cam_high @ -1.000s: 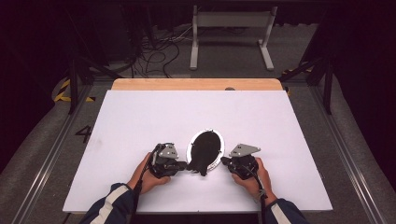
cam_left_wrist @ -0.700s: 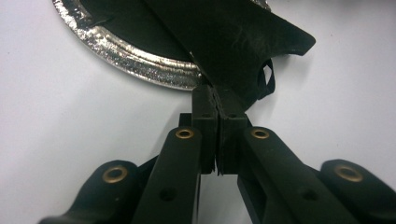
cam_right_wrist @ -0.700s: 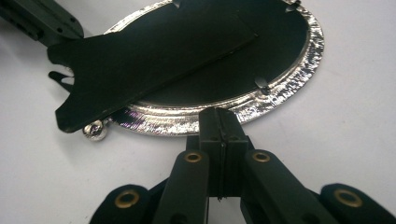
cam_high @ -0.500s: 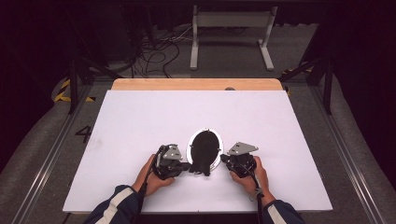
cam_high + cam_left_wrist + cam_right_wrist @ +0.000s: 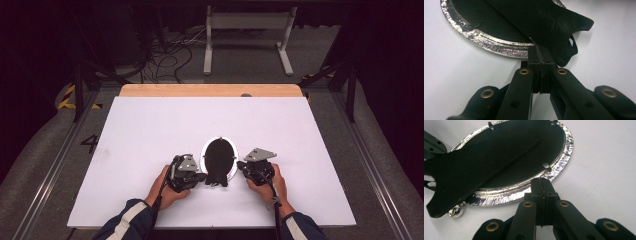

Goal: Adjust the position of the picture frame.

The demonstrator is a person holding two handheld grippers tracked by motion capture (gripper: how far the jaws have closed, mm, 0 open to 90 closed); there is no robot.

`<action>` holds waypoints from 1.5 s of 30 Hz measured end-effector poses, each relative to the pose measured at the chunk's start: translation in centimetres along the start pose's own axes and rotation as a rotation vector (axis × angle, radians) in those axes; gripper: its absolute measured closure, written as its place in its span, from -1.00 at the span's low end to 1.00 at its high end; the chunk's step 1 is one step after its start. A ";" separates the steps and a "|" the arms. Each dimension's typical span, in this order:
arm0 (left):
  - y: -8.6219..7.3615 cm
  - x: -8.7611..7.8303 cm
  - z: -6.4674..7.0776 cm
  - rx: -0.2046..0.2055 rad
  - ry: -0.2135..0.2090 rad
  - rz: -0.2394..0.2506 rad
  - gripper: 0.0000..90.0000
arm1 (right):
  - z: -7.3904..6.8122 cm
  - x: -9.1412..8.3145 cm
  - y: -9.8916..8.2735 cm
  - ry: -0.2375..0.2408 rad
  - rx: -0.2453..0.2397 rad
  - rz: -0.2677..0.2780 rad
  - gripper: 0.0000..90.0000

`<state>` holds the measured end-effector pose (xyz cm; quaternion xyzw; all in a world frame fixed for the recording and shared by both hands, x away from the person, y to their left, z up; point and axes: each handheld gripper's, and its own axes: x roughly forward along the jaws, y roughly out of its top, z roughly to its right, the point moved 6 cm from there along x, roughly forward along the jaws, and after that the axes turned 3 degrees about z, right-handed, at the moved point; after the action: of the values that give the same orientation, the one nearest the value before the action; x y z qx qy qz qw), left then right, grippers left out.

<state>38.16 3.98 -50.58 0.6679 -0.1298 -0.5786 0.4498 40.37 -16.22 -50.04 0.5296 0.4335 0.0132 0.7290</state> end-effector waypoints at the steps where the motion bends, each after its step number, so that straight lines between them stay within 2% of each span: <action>1: 0.0 0.1 0.0 0.005 0.000 0.003 1.00 | 0.1 0.1 0.1 -0.001 0.005 0.000 1.00; 7: 0.1 0.1 0.0 0.020 -0.003 0.006 1.00 | 0.2 0.1 0.0 -0.014 -0.006 0.003 1.00; 13: 0.0 0.1 -0.1 0.025 -0.009 0.009 0.99 | -0.2 -0.2 -0.2 0.010 -0.019 0.006 1.00; 16: 0.1 0.0 -0.2 0.021 -0.001 0.009 0.85 | -0.4 -0.4 -0.3 0.025 -0.025 0.004 1.00; 19: 0.2 -0.3 -0.2 0.034 -0.006 0.033 0.87 | -0.4 -0.6 -0.4 0.040 -0.018 0.001 1.00; 21: 0.2 -0.5 -0.1 0.048 0.002 0.029 0.85 | -0.4 -0.7 -0.4 0.039 -0.016 0.000 1.00; 23: 0.4 -1.1 0.0 0.093 0.030 0.040 0.79 | -0.3 -1.0 -0.6 0.048 -0.007 0.004 0.96; 25: 0.5 -1.5 0.0 0.095 0.034 0.051 0.77 | -0.2 -1.1 -0.6 0.047 -0.007 0.006 0.96; 28: 0.4 -2.7 0.0 0.128 0.064 0.065 0.66 | -0.1 -1.8 -0.6 0.058 0.003 0.017 0.93; 31: 0.0 -4.5 -0.1 0.147 0.073 0.091 0.55 | -0.1 -2.6 -0.4 0.074 0.002 0.018 0.95; 33: -0.6 -5.7 -0.3 0.162 0.096 0.105 0.45 | 0.1 -3.1 -0.2 0.075 -0.005 0.015 0.92; 35: -1.2 -6.8 -0.5 0.150 0.101 0.123 0.36 | 0.1 -3.3 0.0 0.088 -0.004 0.015 0.91; 36: -1.2 -6.8 -0.5 0.150 0.101 0.123 0.29 | 0.1 -3.3 0.0 0.088 -0.004 0.015 0.91; 37: -2.0 -7.8 -1.0 0.146 0.128 0.128 0.25 | 0.2 -3.4 0.0 0.092 -0.008 0.014 0.91; 39: -2.5 -8.3 -1.2 0.136 0.136 0.129 0.20 | 0.1 -3.5 0.0 0.098 -0.010 0.013 0.90; 40: -2.9 -8.8 -1.5 0.136 0.157 0.127 0.13 | 0.1 -3.5 0.1 0.101 -0.016 0.012 0.90; 41: -3.3 -9.1 -1.7 0.137 0.182 0.125 -0.03 | 0.0 -3.6 0.1 0.108 -0.022 0.011 0.89; 42: -3.7 -9.5 -2.1 0.127 0.198 0.125 -0.03 | 0.0 -3.6 0.1 0.108 -0.022 0.011 0.89; 45: -5.2 -10.6 -3.0 0.069 0.229 0.140 -0.21 | -0.3 -3.7 -0.1 0.121 -0.032 0.003 0.87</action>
<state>35.88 15.56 -47.72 0.7339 -0.1434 -0.4610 0.4777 37.82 -17.79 -47.82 0.5170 0.4756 0.0533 0.7097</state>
